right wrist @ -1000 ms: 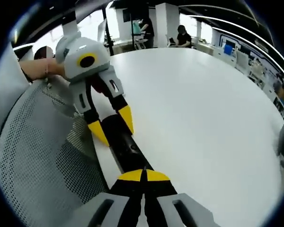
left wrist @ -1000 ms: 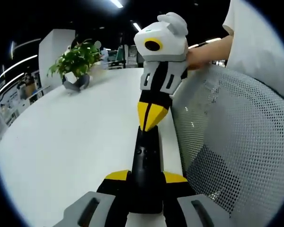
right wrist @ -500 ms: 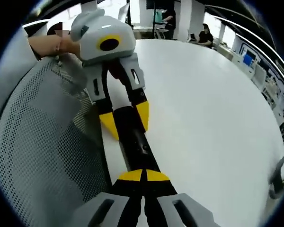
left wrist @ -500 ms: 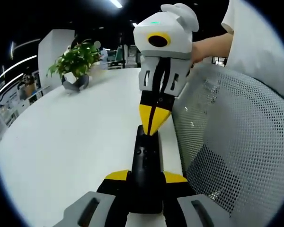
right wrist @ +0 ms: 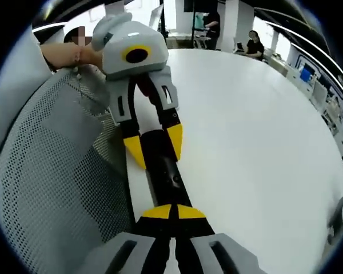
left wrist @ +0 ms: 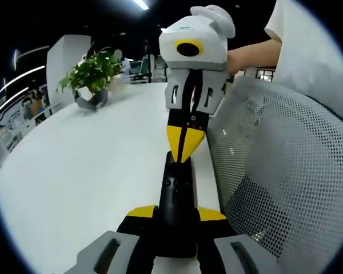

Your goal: Press the specified remote control buttons in sequence, fully releasing each button before pressing the next.

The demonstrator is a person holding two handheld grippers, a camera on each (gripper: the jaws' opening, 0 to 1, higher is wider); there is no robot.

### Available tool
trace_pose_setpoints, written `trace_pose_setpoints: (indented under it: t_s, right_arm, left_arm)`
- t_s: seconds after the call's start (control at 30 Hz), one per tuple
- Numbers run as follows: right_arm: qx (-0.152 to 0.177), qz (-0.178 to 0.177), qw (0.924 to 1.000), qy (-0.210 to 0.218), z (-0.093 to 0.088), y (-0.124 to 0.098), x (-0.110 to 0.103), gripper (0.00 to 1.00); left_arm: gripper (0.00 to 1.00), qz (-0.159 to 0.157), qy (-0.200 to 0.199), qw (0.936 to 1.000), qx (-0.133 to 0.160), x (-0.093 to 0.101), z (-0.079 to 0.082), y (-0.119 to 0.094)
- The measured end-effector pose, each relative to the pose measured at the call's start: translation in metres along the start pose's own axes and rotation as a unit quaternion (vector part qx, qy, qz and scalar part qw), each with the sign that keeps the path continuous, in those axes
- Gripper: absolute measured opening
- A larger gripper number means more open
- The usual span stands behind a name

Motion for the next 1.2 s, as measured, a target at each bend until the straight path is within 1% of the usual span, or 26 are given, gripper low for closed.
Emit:
trace_pose_setpoints:
  t_s: [0.07, 0.1, 0.13, 0.17, 0.2, 0.3, 0.37, 0.4, 0.43, 0.5, 0.6, 0.7, 0.83, 0.87, 0.9, 0.97, 1.0, 1.07, 1.13, 1.17, 1.2]
  right_arm:
    - [0.006, 0.001, 1.0000, -0.007, 0.001, 0.000, 0.001, 0.06]
    - [0.005, 0.007, 0.9998, -0.019, 0.002, 0.001, 0.000, 0.09]
    - [-0.002, 0.013, 0.9995, -0.030, 0.001, 0.002, 0.000, 0.09]
    - [-0.011, 0.020, 0.9984, -0.051, 0.001, 0.003, -0.001, 0.08]
    - [-0.017, 0.022, 0.9979, -0.059, 0.000, 0.004, -0.001, 0.07]
    - [-0.017, 0.022, 0.9975, -0.064, 0.001, 0.005, 0.000, 0.08]
    - [-0.016, 0.028, 0.9971, -0.068, 0.004, 0.007, 0.000, 0.10]
    - [-0.020, 0.032, 0.9967, -0.072, 0.005, 0.009, 0.000, 0.10]
    - [-0.032, 0.036, 0.9947, -0.091, 0.007, 0.008, 0.001, 0.10]
    - [-0.053, 0.045, 0.9909, -0.115, 0.010, 0.009, 0.001, 0.11]
    - [-0.066, 0.050, 0.9903, -0.112, 0.013, 0.011, 0.002, 0.11]
    - [-0.089, 0.056, 0.9890, -0.103, 0.018, 0.012, 0.004, 0.10]
    - [-0.103, 0.046, 0.9886, -0.099, 0.019, 0.014, 0.001, 0.11]
    - [-0.102, 0.041, 0.9898, -0.091, 0.019, 0.013, 0.001, 0.11]
    - [-0.094, 0.035, 0.9928, -0.066, 0.017, 0.013, 0.001, 0.11]
    - [-0.068, 0.031, 0.9961, -0.047, 0.014, 0.012, 0.002, 0.10]
    - [-0.049, 0.026, 0.9978, -0.036, 0.011, 0.011, 0.002, 0.10]
    - [-0.019, 0.014, 0.9992, -0.031, 0.006, 0.010, 0.000, 0.10]
    - [-0.002, 0.009, 0.9994, -0.033, 0.003, 0.009, -0.002, 0.10]
    - [0.006, 0.003, 0.9991, -0.041, 0.001, 0.009, -0.003, 0.10]
    - [0.007, 0.001, 0.9983, -0.057, 0.001, 0.009, -0.004, 0.10]
  left_arm:
    - [0.25, -0.001, -0.001, 1.0000, 0.001, 0.000, 0.000, 0.000]
    - [0.25, -0.001, -0.002, 1.0000, 0.001, 0.000, 0.000, 0.000]
    - [0.25, -0.002, -0.003, 1.0000, 0.002, 0.000, 0.000, 0.000]
    - [0.25, -0.002, -0.004, 1.0000, 0.002, -0.001, 0.000, 0.000]
    - [0.25, -0.003, -0.005, 1.0000, 0.002, -0.001, 0.000, 0.000]
    - [0.25, -0.003, -0.007, 1.0000, 0.003, -0.001, 0.000, 0.000]
    - [0.25, -0.003, -0.007, 1.0000, 0.003, -0.001, 0.000, 0.000]
    - [0.25, -0.003, -0.007, 1.0000, 0.003, -0.001, 0.000, 0.000]
    - [0.25, -0.003, -0.006, 1.0000, 0.003, -0.001, 0.000, 0.000]
    - [0.25, -0.003, -0.006, 1.0000, 0.003, -0.001, 0.000, 0.000]
    - [0.25, -0.003, -0.005, 1.0000, 0.003, -0.001, 0.000, 0.000]
    - [0.25, -0.002, -0.003, 1.0000, 0.003, 0.000, 0.000, 0.000]
    - [0.25, 0.000, 0.001, 1.0000, 0.001, 0.000, 0.000, 0.000]
    - [0.25, 0.000, 0.001, 1.0000, 0.001, 0.000, 0.000, 0.000]
    - [0.25, 0.000, 0.000, 1.0000, 0.001, 0.000, 0.000, 0.000]
    - [0.25, 0.000, -0.001, 1.0000, 0.002, 0.000, 0.000, 0.000]
    - [0.25, 0.000, -0.001, 1.0000, 0.002, 0.000, 0.000, 0.000]
    - [0.25, 0.001, -0.003, 1.0000, 0.003, 0.000, 0.000, 0.000]
    - [0.25, 0.001, -0.003, 1.0000, 0.003, 0.000, 0.000, 0.000]
    - [0.25, 0.001, -0.004, 1.0000, 0.003, 0.000, 0.000, 0.000]
    - [0.25, 0.002, -0.003, 1.0000, 0.003, 0.000, 0.000, 0.000]
Point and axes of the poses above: the point that each gripper's makers call its tool centre point, and the gripper's own axes: y roughly forward along the fingers, x roughly to its right, z roughly out of its top, the point moved 9 cm from there along -y, roughly backward along the fingers, and after that the axes turned 6 degrees about z, right-handed, at the moved point
